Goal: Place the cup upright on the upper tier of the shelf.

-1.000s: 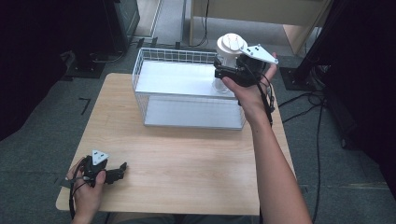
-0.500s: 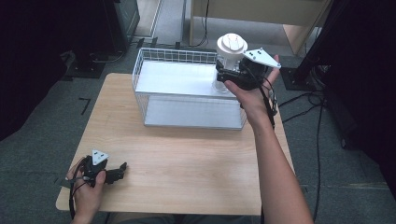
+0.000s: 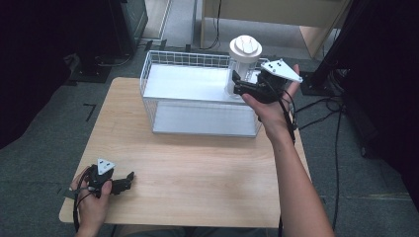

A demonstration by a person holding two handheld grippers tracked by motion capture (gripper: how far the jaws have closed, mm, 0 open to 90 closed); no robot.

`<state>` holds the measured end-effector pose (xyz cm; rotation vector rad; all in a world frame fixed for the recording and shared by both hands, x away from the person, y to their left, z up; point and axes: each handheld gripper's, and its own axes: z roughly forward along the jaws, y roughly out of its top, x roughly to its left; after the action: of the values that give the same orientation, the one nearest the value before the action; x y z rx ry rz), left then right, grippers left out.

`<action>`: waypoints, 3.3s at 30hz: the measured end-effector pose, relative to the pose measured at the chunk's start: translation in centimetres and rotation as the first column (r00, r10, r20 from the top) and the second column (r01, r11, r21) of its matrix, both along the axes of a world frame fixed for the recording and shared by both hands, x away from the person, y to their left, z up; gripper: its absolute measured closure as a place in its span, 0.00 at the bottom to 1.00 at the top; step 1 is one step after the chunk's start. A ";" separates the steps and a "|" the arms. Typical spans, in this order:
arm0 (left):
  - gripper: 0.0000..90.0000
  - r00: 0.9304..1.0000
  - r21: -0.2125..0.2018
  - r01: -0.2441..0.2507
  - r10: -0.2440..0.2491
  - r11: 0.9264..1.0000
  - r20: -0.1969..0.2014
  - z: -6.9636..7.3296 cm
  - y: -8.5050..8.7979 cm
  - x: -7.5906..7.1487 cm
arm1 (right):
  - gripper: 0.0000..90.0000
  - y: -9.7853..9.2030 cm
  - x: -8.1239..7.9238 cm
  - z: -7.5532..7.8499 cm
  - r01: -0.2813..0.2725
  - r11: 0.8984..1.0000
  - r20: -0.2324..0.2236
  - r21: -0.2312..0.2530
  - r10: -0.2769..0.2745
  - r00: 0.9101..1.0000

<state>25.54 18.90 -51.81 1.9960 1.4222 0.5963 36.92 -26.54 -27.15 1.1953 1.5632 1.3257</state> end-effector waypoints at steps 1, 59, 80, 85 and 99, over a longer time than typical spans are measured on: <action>0.10 1.000 0.000 0.000 0.000 1.000 0.000 0.0 0.0 0.0 | 0.00 -0.2 -0.2 -0.1 -0.002 1.000 -0.001 0.003 0.002 1.000; 0.10 1.000 0.001 0.001 -0.001 1.000 -0.002 0.0 0.0 0.0 | 0.00 -6.9 -7.4 -7.9 0.060 0.997 -0.030 -0.045 -0.061 0.998; 0.10 1.000 0.000 0.000 0.000 1.000 -0.002 0.0 0.0 0.0 | 0.00 -10.1 -9.5 -13.1 0.108 0.993 -0.099 -0.038 -0.112 0.989; 0.10 1.000 0.000 0.000 0.000 1.000 -0.002 0.0 0.0 0.0 | 0.00 -10.6 -10.1 -14.3 0.111 0.993 -0.121 -0.036 -0.114 0.986; 0.10 1.000 -0.001 0.000 0.000 1.000 -0.002 0.0 0.0 0.0 | 0.00 -12.6 -12.2 -16.4 0.117 0.993 -0.133 -0.032 -0.120 0.984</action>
<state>25.53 18.89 -51.81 1.9958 1.4238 0.5938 24.70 -39.15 -43.52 1.3654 1.5715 1.1671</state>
